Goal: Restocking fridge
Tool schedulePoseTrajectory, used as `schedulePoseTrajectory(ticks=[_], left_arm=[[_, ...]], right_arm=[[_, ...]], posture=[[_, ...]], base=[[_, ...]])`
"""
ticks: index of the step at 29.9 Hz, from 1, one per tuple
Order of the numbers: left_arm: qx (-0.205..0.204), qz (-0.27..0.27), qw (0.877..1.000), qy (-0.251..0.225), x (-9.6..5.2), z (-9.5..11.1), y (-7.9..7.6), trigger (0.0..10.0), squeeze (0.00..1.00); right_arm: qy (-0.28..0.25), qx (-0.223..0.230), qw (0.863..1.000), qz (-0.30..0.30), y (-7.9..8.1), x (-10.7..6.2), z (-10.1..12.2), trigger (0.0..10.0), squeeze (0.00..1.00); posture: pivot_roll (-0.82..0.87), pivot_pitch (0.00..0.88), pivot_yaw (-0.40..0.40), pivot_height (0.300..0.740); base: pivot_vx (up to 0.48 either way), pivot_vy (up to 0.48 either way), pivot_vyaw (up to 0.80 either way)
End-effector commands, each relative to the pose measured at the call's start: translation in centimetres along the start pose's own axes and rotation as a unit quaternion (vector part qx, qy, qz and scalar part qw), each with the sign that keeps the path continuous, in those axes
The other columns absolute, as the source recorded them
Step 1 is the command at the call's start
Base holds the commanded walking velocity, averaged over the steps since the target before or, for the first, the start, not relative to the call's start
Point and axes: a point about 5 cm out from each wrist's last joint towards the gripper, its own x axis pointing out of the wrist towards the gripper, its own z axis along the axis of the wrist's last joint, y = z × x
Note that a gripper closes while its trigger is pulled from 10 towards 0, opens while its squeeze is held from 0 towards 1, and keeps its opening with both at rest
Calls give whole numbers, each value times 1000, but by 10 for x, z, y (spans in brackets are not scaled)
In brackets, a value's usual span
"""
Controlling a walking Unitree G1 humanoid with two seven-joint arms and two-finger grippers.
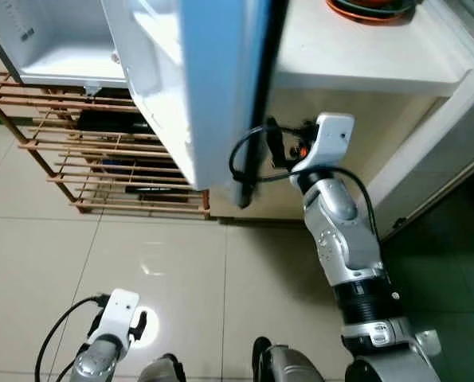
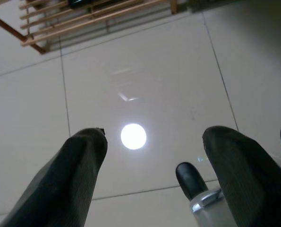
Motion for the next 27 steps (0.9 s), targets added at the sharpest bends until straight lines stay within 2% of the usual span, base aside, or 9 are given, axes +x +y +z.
schedulePoseTrajectory(ticks=[1, 3, 4, 8, 17, 18, 19, 22, 27], left_arm=[[-1, -3, 1000, 21, 1, -5, -5, 10000, 0], [-7, -4, 1000, 13, 7, 6, -8, 10000, 0], [-7, -7, 1000, 8, 9, 12, -10, 10000, 0], [-8, -13, 1000, -13, 17, 31, -14, 10000, 0], [-38, -51, 993, -104, 23, 75, -30, 10000, 0], [-33, -45, 986, -155, 22, 95, -30, 10000, 0], [-32, -40, 984, -172, 21, 101, -29, 10000, 0], [-58, 0, 956, -288, 6, 138, -12, 10000, 0], [-93, 56, 898, -427, -45, 199, 17, 10000, 0]], right_arm=[[13, 61, 984, 169, 38, -18, 11, 10000, 0], [26, 99, 962, 251, 50, -38, 18, 10000, 0], [28, 109, 963, 246, 43, -41, 20, 10000, 0], [25, 136, 975, 173, 13, -48, 23, 10000, 0], [69, 70, 995, 0, -50, -54, 6, 10000, 0], [79, -5, 993, -83, -70, -54, -1, 10000, 0], [82, -37, 990, -107, -76, -55, -3, 10000, 0], [70, -81, 978, -177, -93, -67, -8, 10000, 0], [70, -144, 961, -226, -103, -92, -17, 10000, 0]], posture=[[-131, 79, -10, 740], [-152, 56, -5, 740], [-157, 41, -5, 740], [-155, 0, 1, 740], [-133, 0, 18, 740], [-122, 0, 15, 740], [-122, 0, 15, 740], [-107, 0, 9, 740], [-72, 0, -14, 740]], base=[[0, 0, 0], [0, 0, 0], [0, 0, 0], [0, 0, 0], [0, 0, 0], [0, 0, 0], [0, 0, 0], [0, 0, 0], [0, 0, 0]])
